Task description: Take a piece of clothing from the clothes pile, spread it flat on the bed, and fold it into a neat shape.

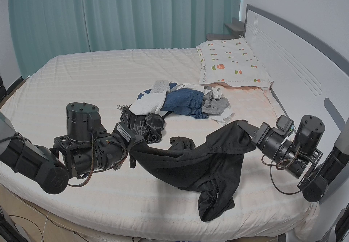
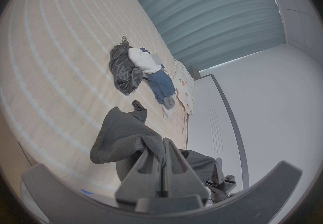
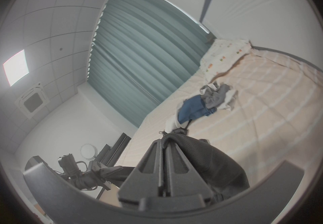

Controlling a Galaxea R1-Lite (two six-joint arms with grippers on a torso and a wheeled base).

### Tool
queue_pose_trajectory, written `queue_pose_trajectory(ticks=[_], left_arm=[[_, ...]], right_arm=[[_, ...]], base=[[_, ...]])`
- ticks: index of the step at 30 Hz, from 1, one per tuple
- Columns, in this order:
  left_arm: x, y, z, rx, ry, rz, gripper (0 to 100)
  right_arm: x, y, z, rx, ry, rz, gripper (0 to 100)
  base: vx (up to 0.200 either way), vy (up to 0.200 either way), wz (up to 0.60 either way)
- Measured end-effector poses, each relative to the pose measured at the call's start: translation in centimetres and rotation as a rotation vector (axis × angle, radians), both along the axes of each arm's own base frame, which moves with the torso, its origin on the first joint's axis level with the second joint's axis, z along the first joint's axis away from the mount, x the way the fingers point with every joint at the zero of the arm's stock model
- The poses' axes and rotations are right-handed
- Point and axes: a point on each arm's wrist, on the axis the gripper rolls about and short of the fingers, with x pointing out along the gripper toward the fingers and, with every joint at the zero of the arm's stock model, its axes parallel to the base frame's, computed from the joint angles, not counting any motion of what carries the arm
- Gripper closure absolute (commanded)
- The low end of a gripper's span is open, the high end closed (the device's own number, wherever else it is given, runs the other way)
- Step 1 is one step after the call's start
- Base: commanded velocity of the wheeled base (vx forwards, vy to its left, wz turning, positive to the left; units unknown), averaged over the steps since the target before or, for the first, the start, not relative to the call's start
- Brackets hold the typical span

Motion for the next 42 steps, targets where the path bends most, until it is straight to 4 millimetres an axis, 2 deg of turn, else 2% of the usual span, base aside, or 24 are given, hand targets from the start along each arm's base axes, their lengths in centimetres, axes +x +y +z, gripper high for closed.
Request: queue_pose_trajectory(ticks=[4,10,33,39,42], left_arm=[[-0.2,0.1,-0.8,0.008,0.024,-0.004,100],[-0.3,0.2,-1.3,-0.010,0.061,0.009,100],[-1.0,0.5,-2.1,-0.004,0.097,0.002,100],[-1.1,0.5,-2.1,-0.014,0.105,-0.022,100],[-1.1,0.5,-2.1,-0.015,0.105,-0.024,100]], right_arm=[[0.0,0.0,-1.6,0.000,0.051,-0.029,100],[-0.4,-0.2,-2.6,-0.016,0.084,-0.038,100],[-0.9,-0.3,-2.7,-0.021,0.095,-0.036,100],[-1.0,-0.3,-2.6,-0.020,0.096,-0.035,100],[-1.1,-0.2,-2.6,-0.020,0.096,-0.031,100]], base=[[-0.050,0.000,0.00],[-0.167,0.000,0.00],[0.000,0.000,0.00],[-0.200,0.000,0.00],[0.000,0.000,0.00]])
